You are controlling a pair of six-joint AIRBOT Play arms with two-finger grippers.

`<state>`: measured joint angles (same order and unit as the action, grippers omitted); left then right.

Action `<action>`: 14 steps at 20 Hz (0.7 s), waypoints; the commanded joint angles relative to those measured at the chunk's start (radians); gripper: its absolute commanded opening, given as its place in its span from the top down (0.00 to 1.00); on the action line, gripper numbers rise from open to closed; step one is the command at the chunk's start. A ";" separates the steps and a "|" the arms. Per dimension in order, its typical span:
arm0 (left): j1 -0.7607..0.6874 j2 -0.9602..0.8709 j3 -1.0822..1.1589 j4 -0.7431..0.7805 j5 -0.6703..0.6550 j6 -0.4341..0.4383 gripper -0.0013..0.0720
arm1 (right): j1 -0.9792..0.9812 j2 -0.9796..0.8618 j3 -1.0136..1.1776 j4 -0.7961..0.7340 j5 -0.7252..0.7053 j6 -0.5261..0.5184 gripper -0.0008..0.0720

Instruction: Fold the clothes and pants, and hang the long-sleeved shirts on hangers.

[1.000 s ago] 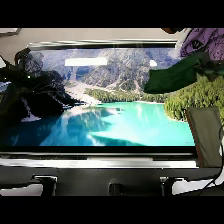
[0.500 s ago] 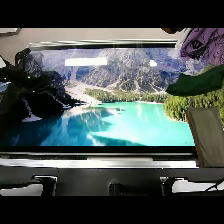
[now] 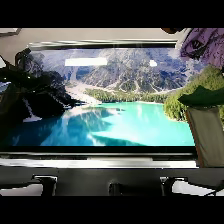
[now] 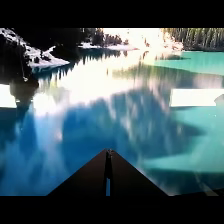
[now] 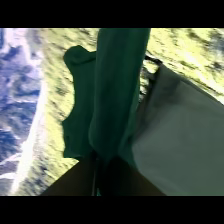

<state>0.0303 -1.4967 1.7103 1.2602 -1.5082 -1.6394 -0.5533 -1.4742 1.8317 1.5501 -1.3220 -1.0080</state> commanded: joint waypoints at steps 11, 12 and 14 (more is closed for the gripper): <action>0.000 0.000 0.000 0.000 -0.011 0.016 0.96 | 0.000 0.016 -0.020 -0.301 -0.332 -0.032 0.95; 0.000 0.000 0.000 0.000 -0.011 0.016 0.96 | 0.000 0.024 -0.040 -0.315 -0.338 -0.040 0.95; 0.000 0.000 0.000 0.000 -0.012 0.016 0.96 | 0.000 0.054 -0.108 -0.334 -0.336 -0.042 0.95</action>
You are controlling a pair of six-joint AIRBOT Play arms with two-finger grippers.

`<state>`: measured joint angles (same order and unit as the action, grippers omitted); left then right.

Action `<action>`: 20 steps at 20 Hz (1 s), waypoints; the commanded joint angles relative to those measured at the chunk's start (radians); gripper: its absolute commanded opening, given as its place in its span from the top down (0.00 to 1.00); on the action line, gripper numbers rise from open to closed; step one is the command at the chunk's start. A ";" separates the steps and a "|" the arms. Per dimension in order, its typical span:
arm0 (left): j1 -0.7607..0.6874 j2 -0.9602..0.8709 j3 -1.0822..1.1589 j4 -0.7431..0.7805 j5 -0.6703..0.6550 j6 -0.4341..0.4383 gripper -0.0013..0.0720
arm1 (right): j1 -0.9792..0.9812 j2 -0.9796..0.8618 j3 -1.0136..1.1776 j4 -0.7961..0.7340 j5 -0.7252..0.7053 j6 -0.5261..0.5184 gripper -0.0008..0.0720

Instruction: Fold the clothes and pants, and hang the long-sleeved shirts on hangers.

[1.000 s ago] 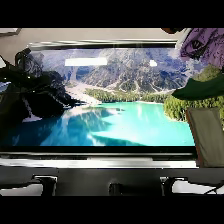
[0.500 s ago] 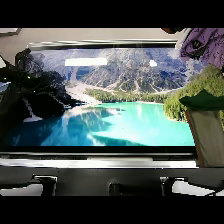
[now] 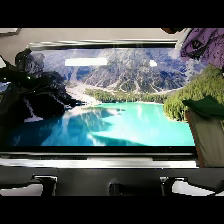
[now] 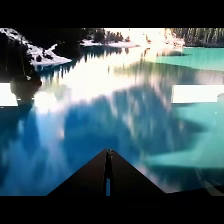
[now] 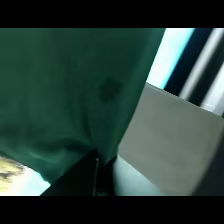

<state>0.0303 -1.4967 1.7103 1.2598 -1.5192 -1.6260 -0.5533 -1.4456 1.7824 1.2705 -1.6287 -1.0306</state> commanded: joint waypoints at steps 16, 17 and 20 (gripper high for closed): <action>0.000 0.000 0.000 0.001 -0.011 0.002 0.96 | 0.000 0.197 -0.585 -0.222 0.075 -0.020 0.95; 0.000 0.000 0.000 0.001 -0.011 0.002 0.96 | 0.000 0.197 -0.606 -0.222 0.074 -0.020 0.95; 0.000 0.000 0.000 0.001 -0.014 0.002 0.96 | 0.000 0.197 -0.663 -0.241 0.071 -0.019 0.95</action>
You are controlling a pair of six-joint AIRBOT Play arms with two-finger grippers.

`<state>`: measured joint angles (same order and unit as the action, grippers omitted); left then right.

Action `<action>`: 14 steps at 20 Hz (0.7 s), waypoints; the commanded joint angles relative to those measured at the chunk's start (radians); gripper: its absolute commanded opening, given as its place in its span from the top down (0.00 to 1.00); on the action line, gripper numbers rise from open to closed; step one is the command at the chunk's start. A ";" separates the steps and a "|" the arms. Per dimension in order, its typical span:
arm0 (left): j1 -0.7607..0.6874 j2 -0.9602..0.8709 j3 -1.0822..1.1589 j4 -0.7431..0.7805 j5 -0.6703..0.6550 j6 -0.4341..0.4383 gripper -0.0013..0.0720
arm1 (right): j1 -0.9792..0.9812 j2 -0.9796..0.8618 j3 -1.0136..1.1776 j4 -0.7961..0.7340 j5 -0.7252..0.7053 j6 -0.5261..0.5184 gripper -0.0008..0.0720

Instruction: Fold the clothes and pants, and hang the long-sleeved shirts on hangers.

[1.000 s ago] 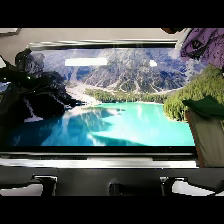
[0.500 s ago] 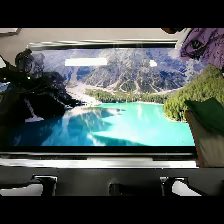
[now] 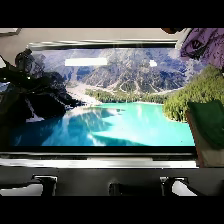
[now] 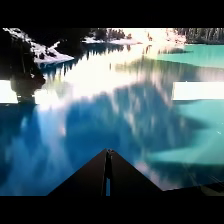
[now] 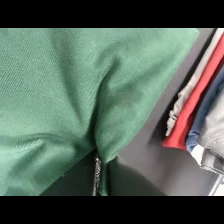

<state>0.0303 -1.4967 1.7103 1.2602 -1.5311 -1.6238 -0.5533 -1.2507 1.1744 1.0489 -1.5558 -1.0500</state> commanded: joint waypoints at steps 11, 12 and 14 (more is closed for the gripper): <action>0.000 0.000 0.000 0.000 -0.018 0.001 0.96 | 0.000 0.004 -0.188 -0.068 0.007 0.005 0.95; 0.000 0.000 0.000 0.001 -0.018 0.001 0.96 | 0.000 0.004 -0.194 -0.071 0.012 0.004 0.95; 0.000 0.000 0.000 0.001 -0.018 0.001 0.96 | 0.000 0.004 -0.196 -0.085 0.022 0.008 0.94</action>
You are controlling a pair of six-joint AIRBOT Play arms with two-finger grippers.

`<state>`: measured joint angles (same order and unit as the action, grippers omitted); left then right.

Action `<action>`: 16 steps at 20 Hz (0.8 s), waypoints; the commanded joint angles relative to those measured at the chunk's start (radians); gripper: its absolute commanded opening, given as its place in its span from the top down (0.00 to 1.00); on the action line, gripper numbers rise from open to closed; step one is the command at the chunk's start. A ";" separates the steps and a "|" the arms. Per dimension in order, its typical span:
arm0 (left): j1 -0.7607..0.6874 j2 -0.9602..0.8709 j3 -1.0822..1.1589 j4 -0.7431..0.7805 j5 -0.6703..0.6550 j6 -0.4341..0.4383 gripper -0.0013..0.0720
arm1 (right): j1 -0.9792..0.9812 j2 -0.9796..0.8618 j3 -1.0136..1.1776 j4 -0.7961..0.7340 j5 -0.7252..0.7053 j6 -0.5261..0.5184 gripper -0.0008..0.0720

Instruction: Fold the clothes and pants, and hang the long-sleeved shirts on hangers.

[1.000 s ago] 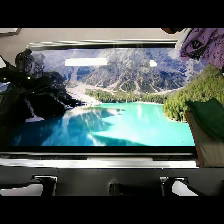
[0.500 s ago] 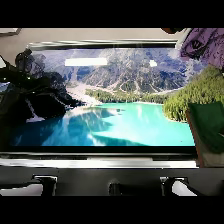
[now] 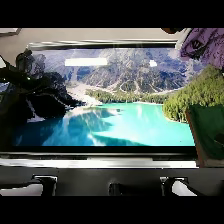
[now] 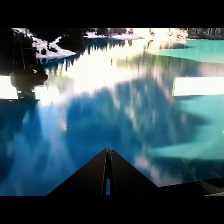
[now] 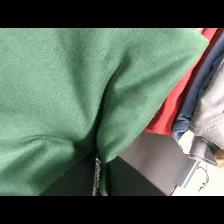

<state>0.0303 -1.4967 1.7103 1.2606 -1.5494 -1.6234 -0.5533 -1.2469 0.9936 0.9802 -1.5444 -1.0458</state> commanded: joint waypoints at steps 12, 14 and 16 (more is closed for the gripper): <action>0.000 0.024 0.000 0.002 0.075 0.080 0.96 | 0.270 0.119 0.182 0.610 0.595 -0.376 0.83; -0.001 0.056 -0.009 0.002 0.150 0.115 0.96 | 0.447 0.117 0.187 0.648 0.624 -0.386 0.93; -0.005 0.120 -0.082 0.010 0.219 0.152 0.96 | 0.637 0.109 0.185 0.650 0.625 -0.387 0.95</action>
<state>0.0284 -1.4342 1.6806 1.2629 -1.4319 -1.5291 -0.1394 -1.1408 1.1633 1.5288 -1.0084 -1.3758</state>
